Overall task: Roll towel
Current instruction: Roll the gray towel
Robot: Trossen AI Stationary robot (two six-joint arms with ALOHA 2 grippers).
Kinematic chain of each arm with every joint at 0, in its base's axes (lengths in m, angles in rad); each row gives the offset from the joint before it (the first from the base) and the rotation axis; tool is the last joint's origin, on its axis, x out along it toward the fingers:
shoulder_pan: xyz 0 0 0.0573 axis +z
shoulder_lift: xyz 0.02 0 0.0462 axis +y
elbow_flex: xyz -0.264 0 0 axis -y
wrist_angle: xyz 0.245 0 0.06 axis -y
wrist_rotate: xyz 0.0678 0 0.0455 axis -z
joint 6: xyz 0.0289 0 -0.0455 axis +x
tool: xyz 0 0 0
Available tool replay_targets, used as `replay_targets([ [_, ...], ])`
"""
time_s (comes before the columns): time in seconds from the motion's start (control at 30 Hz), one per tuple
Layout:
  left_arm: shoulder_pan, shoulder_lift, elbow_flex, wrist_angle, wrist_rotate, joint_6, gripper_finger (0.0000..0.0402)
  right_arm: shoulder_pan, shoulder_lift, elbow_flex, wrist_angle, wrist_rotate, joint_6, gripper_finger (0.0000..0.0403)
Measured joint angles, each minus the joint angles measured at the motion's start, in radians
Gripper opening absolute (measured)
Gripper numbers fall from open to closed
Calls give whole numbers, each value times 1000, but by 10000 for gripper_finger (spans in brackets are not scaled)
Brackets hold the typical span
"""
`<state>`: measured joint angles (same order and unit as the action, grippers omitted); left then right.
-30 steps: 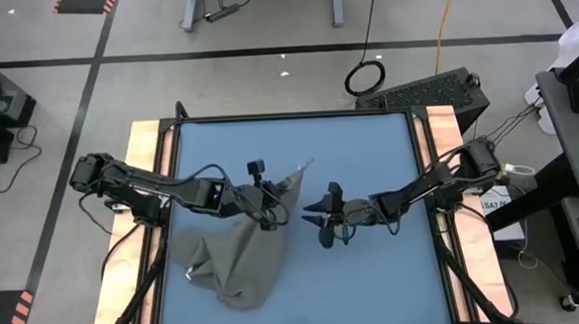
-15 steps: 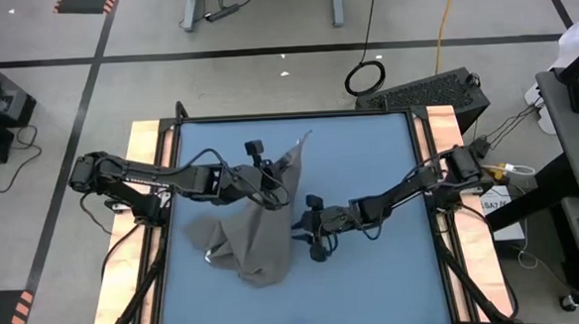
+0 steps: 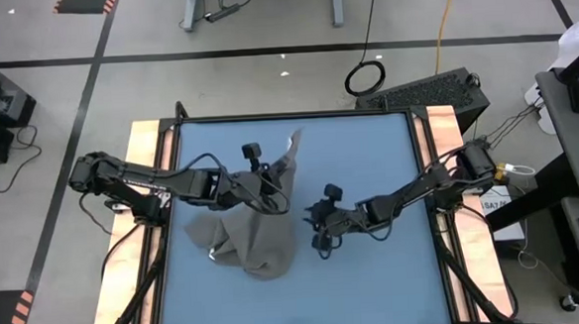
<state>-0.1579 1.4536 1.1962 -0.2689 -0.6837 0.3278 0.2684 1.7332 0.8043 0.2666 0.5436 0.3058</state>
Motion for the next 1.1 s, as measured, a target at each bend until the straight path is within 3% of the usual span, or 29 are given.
replay_targets([
  [0.17, -63, 0, 31, 15, 1, -8, 6, -40, 14, -1, 9, 377, 3, 116],
  [0.27, -121, 0, 53, 15, 1, -7, 6, -78, 12, -1, 74, 448, -39, 116],
  [0.37, -177, 0, 78, 20, 2, 7, 5, -129, 21, 0, 175, 299, -81, 116],
  [0.63, -222, 0, 91, 104, 0, 101, 5, -197, 131, 0, 514, -312, -134, 116],
  [0.77, -199, 0, 91, 99, -83, 127, 5, -183, 163, 0, 553, -556, -159, 116],
  [0.97, -124, 0, 91, 92, -183, 156, 5, -130, 159, 0, 551, -760, -123, 116],
  [1.1, -54, 1, 91, 82, -183, 150, 5, -87, 134, 0, 531, -780, -92, 116],
])
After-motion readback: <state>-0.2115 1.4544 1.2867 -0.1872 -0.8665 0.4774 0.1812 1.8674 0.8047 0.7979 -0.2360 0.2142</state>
